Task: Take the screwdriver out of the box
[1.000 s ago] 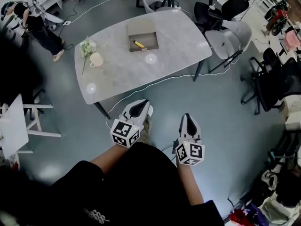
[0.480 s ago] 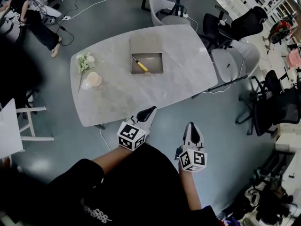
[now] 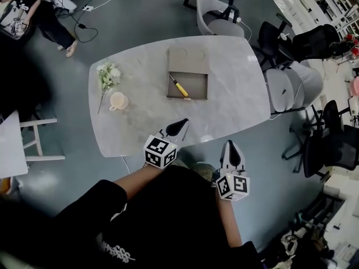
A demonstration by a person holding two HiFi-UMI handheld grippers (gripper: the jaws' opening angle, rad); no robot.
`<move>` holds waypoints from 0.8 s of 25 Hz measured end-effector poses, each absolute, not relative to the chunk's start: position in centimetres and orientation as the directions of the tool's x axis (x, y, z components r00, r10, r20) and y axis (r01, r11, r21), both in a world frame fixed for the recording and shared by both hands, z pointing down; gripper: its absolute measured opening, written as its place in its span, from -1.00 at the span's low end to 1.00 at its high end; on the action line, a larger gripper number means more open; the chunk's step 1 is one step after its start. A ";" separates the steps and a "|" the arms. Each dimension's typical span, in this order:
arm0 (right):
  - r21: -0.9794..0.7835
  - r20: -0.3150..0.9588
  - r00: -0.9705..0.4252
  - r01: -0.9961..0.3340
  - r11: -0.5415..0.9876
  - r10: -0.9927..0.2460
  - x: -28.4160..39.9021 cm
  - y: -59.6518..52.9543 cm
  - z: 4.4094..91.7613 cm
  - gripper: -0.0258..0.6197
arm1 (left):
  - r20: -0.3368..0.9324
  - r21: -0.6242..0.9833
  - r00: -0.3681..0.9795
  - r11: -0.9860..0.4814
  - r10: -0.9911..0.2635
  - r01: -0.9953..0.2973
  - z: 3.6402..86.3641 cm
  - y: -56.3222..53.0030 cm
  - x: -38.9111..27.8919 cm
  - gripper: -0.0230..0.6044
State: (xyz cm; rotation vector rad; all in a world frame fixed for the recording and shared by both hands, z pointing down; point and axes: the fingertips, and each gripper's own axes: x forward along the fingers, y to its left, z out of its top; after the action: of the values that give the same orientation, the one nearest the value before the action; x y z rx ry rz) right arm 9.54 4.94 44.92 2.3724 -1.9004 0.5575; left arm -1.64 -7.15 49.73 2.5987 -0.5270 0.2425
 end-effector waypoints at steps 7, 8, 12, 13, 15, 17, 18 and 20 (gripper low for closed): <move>-0.208 0.305 0.084 -0.966 -0.153 -0.949 12.4 -1.2 46.2 -0.88 | 0.343 0.381 0.819 -0.728 -0.460 -0.569 53.8 -13.8 -0.9 -0.87; -0.215 0.303 0.062 -0.968 -0.132 -0.951 12.7 -2.2 46.5 -0.88 | 0.357 0.376 0.802 -0.713 -0.478 -0.592 54.5 -14.7 -0.6 -0.87; -0.252 0.312 -0.051 -0.967 -0.031 -0.949 13.8 -6.9 48.2 -0.88 | 0.430 0.360 0.722 -0.631 -0.542 -0.687 57.6 -18.5 0.8 -0.87; -0.265 0.319 -0.081 -0.964 -0.007 -0.944 14.3 -8.1 48.6 -0.88 | 0.454 0.357 0.697 -0.603 -0.555 -0.713 58.5 -19.4 1.1 -0.87; -0.285 0.328 -0.131 -0.958 0.035 -0.936 15.4 -10.2 49.2 -0.88 | 0.494 0.343 0.641 -0.546 -0.587 -0.764 60.0 -21.2 1.7 -0.87; -0.299 0.332 -0.172 -0.952 0.069 -0.927 16.9 -12.2 49.8 -0.88 | 0.526 0.317 0.583 -0.494 -0.619 -0.810 61.5 -23.3 2.3 -0.87; -0.310 0.335 -0.189 -0.947 0.081 -0.923 17.8 -13.1 50.1 -0.88 | 0.542 0.305 0.557 -0.471 -0.629 -0.828 62.3 -24.3 2.6 -0.87; -0.333 0.340 -0.218 -0.938 0.100 -0.915 19.4 -14.4 50.8 -0.88 | 0.580 0.295 0.515 -0.427 -0.632 -0.855 64.2 -25.7 3.3 -0.87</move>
State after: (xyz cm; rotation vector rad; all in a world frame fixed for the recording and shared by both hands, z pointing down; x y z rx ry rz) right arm 19.43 -14.39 50.79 1.9340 -2.2948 0.7554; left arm 3.33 -25.73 64.19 2.1961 -1.2085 0.5207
